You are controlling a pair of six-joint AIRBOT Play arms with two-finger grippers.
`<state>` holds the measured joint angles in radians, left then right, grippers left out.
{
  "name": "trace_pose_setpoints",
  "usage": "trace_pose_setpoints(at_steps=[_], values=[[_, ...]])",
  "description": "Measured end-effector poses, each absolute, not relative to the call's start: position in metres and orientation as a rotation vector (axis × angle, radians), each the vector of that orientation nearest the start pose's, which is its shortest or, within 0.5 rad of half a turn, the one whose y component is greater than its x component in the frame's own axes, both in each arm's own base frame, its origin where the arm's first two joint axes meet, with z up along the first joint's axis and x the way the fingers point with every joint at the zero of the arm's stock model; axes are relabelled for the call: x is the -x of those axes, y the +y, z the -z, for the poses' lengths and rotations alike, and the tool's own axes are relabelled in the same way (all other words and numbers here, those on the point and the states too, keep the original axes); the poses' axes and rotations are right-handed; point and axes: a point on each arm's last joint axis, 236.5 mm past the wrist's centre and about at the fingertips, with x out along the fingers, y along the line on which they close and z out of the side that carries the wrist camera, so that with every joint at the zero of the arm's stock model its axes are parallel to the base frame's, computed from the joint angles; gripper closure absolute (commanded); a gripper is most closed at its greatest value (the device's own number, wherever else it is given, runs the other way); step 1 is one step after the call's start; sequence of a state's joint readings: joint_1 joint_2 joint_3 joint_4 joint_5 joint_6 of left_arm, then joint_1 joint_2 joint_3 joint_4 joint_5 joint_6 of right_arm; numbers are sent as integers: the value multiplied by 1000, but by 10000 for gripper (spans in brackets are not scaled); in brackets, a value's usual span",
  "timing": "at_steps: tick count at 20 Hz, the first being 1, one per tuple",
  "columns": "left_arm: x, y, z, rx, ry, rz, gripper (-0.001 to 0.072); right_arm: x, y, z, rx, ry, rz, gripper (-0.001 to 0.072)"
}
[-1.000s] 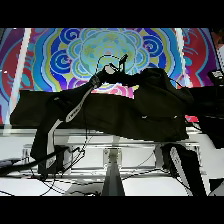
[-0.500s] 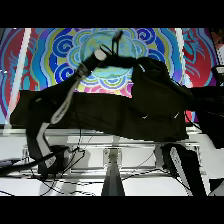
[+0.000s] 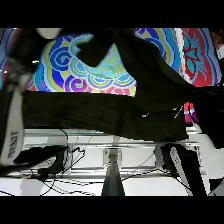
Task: Fold the clothes and pants, and hang the long-sleeved shirts on hangers.
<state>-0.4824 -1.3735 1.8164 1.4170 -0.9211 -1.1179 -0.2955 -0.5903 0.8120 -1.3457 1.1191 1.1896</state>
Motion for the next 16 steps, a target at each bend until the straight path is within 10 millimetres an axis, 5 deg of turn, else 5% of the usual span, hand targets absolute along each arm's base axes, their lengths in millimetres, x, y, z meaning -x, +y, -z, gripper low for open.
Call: trace_pose_setpoints(at_steps=[4,9,16], values=[[-435,-186,-290,-547,471,499,694,-318,-15,-113,-48,767,-95,683],[-426,-107,-243,-536,744,346,694,-379,25,-80,-93,745,-188,683],[-445,-31,-157,-475,1015,203,691,-467,84,-25,-42,633,-216,682]])
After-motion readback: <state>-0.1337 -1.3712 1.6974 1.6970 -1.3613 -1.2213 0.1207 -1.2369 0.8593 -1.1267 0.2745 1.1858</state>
